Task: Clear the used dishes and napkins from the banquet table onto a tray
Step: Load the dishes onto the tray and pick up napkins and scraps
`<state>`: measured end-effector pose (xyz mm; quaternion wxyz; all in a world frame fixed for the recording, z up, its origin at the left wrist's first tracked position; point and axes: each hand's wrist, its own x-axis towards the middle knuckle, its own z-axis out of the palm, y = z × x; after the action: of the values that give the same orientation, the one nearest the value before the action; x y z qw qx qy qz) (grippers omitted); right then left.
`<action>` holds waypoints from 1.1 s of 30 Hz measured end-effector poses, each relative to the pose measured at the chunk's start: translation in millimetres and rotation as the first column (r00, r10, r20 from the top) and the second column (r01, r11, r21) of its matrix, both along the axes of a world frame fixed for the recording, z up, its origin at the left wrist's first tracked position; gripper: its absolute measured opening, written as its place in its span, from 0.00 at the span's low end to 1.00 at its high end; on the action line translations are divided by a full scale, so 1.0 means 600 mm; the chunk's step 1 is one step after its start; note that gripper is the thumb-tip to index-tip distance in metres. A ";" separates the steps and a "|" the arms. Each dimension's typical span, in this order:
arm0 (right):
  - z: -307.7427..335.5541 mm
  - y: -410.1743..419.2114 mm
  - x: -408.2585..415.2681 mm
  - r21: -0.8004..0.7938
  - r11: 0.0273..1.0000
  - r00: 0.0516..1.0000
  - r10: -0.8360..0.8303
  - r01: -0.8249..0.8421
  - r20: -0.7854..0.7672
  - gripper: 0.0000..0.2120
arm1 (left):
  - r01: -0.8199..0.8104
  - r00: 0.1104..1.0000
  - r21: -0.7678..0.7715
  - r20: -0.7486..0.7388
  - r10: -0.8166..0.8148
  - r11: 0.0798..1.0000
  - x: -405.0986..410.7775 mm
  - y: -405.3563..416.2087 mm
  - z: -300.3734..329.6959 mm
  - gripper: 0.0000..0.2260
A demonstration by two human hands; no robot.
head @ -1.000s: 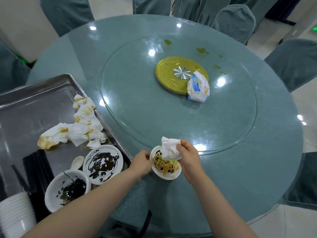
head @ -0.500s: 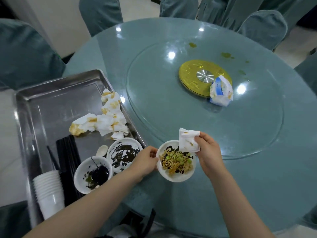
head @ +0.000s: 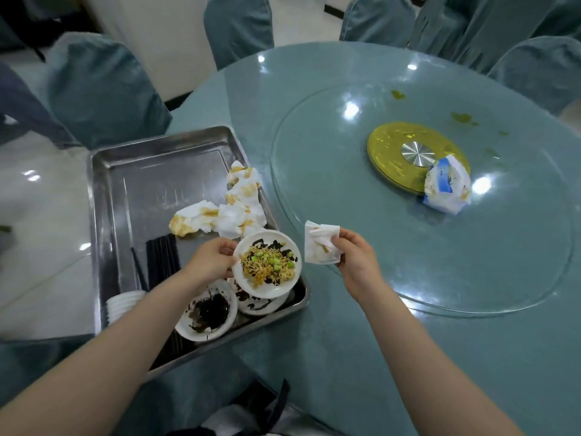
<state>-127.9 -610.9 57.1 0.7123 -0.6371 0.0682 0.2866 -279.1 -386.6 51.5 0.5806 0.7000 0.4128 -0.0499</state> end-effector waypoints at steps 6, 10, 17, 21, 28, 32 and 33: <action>-0.008 0.055 0.007 -0.041 0.996 0.997 0.076 -0.078 -0.033 0.06 | 0.050 0.997 -0.023 -0.055 -0.051 0.999 0.002 0.035 -0.008 0.10; -0.010 0.095 0.017 -0.059 0.989 0.990 0.133 -0.136 -0.052 0.06 | 0.094 0.991 0.020 -0.098 -0.091 0.995 0.007 0.039 -0.023 0.09; -0.006 0.185 0.021 -0.206 0.955 0.976 0.219 -0.211 0.013 0.04 | 0.326 0.943 0.402 -0.208 -0.262 0.855 0.004 0.029 -0.041 0.06; 0.011 0.233 0.010 -0.197 0.952 0.965 0.252 -0.233 0.077 0.05 | 0.439 0.899 0.530 -0.270 -0.346 0.726 -0.003 0.024 -0.041 0.02; 0.034 0.265 -0.002 -0.174 0.927 0.914 0.362 -0.332 0.184 0.06 | 0.375 0.927 0.514 -0.228 -0.298 0.772 -0.020 0.034 -0.038 0.04; 0.027 0.250 -0.007 -0.253 0.899 0.899 0.405 -0.358 0.165 0.16 | 0.280 0.960 0.525 -0.171 -0.223 0.803 -0.025 0.043 -0.026 0.05; 0.024 0.243 -0.007 -0.258 0.905 0.912 0.383 -0.339 0.148 0.15 | 0.264 0.964 0.526 -0.156 -0.213 0.808 -0.026 0.043 -0.024 0.05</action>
<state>-131.9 -465.2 71.5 0.5723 -0.7407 -0.0894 0.3405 -294.9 -360.6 37.4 0.3285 0.8789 0.3442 -0.0349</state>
